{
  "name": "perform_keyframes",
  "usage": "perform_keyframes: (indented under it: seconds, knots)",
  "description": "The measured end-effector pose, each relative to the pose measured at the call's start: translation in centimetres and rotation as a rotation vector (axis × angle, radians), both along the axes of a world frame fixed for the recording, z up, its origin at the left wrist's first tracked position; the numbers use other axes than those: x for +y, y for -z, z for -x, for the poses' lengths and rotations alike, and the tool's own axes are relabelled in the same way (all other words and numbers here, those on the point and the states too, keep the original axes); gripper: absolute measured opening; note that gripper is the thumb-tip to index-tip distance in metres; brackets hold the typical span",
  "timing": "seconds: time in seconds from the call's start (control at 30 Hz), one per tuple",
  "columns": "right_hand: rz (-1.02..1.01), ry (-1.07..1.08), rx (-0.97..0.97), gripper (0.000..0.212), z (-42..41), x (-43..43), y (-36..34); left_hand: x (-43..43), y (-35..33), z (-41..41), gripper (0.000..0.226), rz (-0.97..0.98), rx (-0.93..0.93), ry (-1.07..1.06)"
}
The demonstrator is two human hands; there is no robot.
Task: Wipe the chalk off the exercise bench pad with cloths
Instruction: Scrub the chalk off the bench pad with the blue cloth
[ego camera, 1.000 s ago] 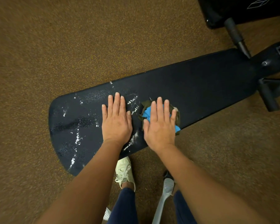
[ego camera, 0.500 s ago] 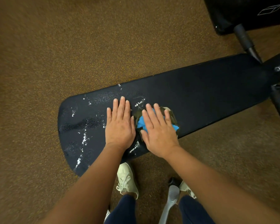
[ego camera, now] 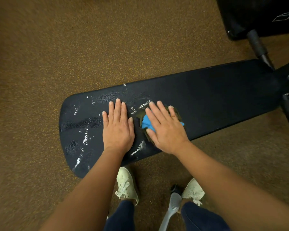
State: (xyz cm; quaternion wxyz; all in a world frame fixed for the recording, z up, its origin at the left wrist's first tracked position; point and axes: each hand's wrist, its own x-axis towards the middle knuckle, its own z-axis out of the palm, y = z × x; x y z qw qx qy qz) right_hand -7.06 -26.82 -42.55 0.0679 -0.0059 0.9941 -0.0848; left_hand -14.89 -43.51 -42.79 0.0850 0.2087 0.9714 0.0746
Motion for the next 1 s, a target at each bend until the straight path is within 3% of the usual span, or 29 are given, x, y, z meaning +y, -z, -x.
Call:
perform_keyframes:
  seconds: [0.13,0.33,0.5,0.67,0.87,1.0]
  knots:
    - [-0.001,0.302,-0.040,0.068,2.7,-2.6,-0.2,0.0,0.1,0.0,0.061,0.001,-0.001,-0.037]
    - [-0.008,-0.082,-0.010,0.064,0.6,-0.4,-0.2,-0.1,0.3,-0.1,0.061,-0.002,0.009,-0.051]
    - [-0.021,0.290,-0.025,0.068,4.2,-2.1,-0.1,-0.1,0.3,-0.1,0.062,0.002,0.005,-0.061]
    - [0.011,-0.059,0.012,0.063,2.3,-1.1,0.1,-0.1,0.2,-0.1,0.062,0.002,0.007,-0.059]
    - [-0.011,0.231,-0.009,0.066,6.1,-2.1,-0.1,0.0,0.1,-0.1,0.063,-0.011,0.005,-0.064]
    - [-0.030,-0.111,0.016,0.064,4.6,-1.1,-0.1,-0.4,0.2,0.2,0.063,-0.049,0.015,-0.078]
